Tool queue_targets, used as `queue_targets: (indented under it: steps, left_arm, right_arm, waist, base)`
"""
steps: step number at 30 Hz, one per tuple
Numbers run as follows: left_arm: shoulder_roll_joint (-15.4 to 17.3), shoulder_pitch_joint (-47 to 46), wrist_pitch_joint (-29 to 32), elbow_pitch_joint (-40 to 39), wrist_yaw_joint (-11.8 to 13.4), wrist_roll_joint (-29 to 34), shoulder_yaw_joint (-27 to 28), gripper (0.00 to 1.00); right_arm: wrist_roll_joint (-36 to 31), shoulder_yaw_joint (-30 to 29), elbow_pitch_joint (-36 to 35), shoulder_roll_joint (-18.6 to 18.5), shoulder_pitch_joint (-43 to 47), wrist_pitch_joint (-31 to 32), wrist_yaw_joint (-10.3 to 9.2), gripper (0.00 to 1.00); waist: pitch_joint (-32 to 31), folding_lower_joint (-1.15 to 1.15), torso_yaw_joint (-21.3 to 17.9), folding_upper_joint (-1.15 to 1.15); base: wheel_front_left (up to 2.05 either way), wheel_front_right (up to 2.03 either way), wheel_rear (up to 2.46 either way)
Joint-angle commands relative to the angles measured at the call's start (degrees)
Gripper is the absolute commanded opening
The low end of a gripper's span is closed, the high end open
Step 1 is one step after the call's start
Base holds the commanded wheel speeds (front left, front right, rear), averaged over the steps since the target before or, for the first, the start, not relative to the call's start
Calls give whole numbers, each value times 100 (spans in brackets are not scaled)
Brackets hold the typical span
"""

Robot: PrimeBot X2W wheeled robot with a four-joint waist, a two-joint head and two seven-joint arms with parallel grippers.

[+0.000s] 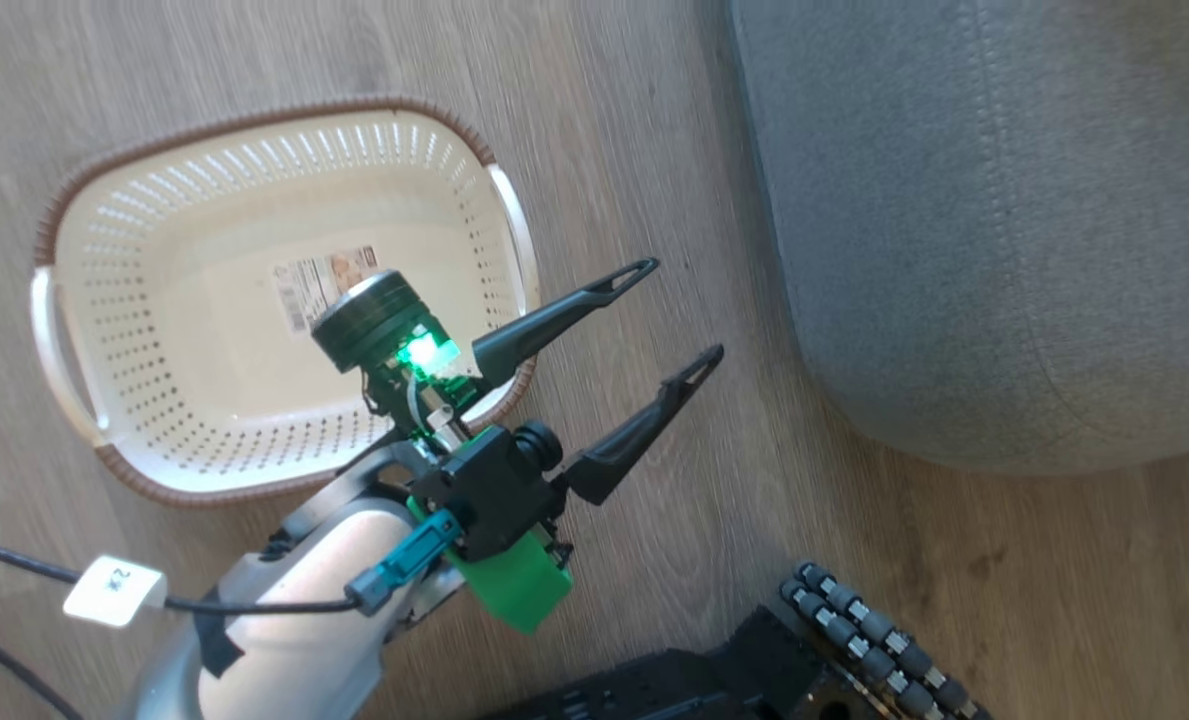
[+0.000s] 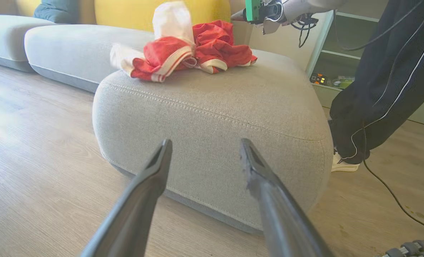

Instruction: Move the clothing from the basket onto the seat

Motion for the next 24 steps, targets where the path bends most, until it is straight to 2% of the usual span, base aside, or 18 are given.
queue_targets:
  steps: [1, 5, 13, 18, 24]
  left_arm:
    - [-58, 67, -28, -151, -8, -42, 130, 100]
    - [-184, 158, -28, -113, -8, -66, 158, 100]
    - [-428, 331, -28, -79, -8, -83, 253, 100]
    - [-622, 544, -28, -73, -8, -73, 458, 100]
    - [-862, 819, -28, -54, -8, -77, 748, 100]
  right_arm:
    - [-64, 32, -138, -310, -3, 13, -2, 100]
    - [-141, 35, -87, -447, 58, 54, -2, 100]
    - [-127, 172, -114, -479, 118, -18, -2, 100]
    - [286, 834, -648, -199, 79, -54, -2, 100]
    - [1555, 2095, -1802, 11, 763, -56, -2, 100]
  waist:
    - [-237, 0, 35, 0]
    - [-492, 0, 77, 0]
    - [-1032, 0, 172, 0]
    - [-1480, 0, 223, 0]
    - [-2152, 0, 384, 0]
  base:
    - [0, 0, 0]
    - [0, 0, 0]
    - [0, 0, 0]
    - [0, 0, 0]
    - [0, 0, 0]
